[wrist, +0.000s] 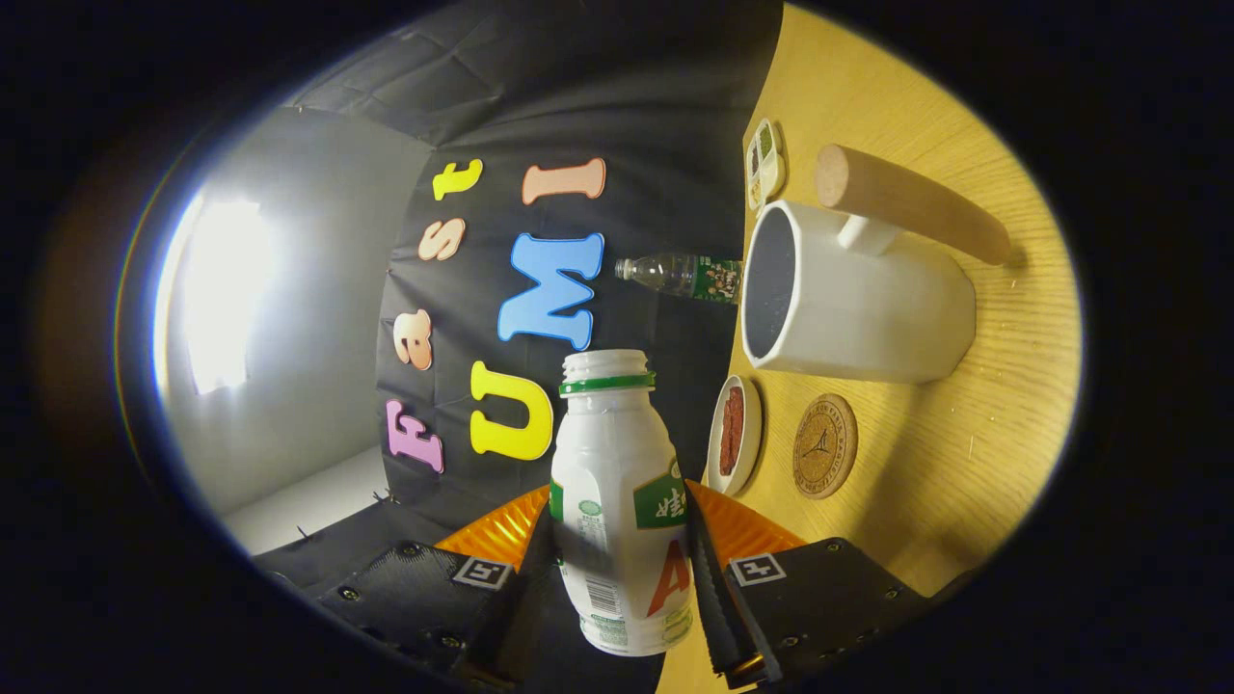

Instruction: Take the bottle from table, then pour the juice into the cup, finally place the bottle on the coaster

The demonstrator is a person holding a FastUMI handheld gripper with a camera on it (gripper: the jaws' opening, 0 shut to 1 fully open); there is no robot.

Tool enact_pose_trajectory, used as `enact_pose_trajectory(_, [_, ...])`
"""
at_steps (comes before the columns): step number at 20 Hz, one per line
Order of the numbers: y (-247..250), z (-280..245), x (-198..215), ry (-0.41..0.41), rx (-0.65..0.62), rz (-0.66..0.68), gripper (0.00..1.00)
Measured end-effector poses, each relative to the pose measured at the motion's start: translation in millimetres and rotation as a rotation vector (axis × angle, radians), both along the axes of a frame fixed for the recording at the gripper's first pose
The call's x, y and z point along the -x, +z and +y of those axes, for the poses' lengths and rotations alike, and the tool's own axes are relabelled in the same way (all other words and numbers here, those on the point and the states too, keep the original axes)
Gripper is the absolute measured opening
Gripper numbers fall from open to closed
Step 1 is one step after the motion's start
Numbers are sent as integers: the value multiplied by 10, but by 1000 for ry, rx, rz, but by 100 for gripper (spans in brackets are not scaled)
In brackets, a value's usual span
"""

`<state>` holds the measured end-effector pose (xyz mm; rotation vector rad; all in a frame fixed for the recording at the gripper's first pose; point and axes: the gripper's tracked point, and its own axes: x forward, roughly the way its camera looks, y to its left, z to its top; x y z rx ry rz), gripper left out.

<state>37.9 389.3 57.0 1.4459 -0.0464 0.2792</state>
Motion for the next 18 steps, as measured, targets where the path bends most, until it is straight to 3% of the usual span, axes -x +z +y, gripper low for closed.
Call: enact_pose_trajectory(18, [25, -139, -27, -13, -234, 10, 67])
